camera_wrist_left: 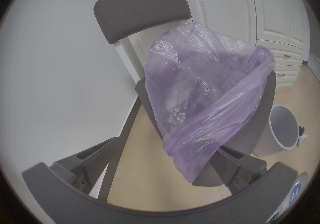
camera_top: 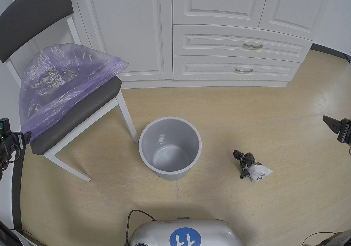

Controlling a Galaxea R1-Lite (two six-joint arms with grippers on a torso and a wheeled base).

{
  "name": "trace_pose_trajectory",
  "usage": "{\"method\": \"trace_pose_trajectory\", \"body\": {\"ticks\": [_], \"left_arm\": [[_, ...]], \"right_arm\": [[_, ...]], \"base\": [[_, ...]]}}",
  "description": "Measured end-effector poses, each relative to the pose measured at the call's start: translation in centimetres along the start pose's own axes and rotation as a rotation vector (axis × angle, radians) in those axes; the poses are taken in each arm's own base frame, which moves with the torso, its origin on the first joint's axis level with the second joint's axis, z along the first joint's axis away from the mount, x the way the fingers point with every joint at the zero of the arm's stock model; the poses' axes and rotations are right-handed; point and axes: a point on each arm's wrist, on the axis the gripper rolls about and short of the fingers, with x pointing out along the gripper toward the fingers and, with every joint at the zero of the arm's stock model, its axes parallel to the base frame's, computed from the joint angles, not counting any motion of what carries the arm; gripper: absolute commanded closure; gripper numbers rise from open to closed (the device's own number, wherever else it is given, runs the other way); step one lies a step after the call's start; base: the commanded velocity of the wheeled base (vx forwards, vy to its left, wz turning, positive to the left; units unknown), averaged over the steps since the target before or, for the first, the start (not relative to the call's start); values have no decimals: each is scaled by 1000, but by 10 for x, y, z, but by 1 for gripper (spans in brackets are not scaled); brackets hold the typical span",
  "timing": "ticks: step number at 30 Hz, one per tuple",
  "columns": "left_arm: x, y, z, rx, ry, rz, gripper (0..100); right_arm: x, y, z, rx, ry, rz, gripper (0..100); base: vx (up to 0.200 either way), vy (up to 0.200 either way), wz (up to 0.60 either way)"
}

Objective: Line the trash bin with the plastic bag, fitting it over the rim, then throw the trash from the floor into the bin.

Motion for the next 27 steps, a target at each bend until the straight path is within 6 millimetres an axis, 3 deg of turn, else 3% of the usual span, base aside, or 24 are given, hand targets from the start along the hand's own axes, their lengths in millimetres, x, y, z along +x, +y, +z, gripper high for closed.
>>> {"method": "trace_pose_trajectory", "body": {"ticks": [19,20,27], "left_arm": [[30,-8,9,27,-75,-35,0],[32,-8,9,27,-82,-34,100],[36,-12,4,21,-83,-47,100]], "right_arm": [[-3,2,-1,-7,-3,16,0],[-4,3,-1,-7,-4,17,0],[-7,3,0,-10,-12,19,0]], "base": [[0,0,0],[0,0,0],[0,0,0]]}}
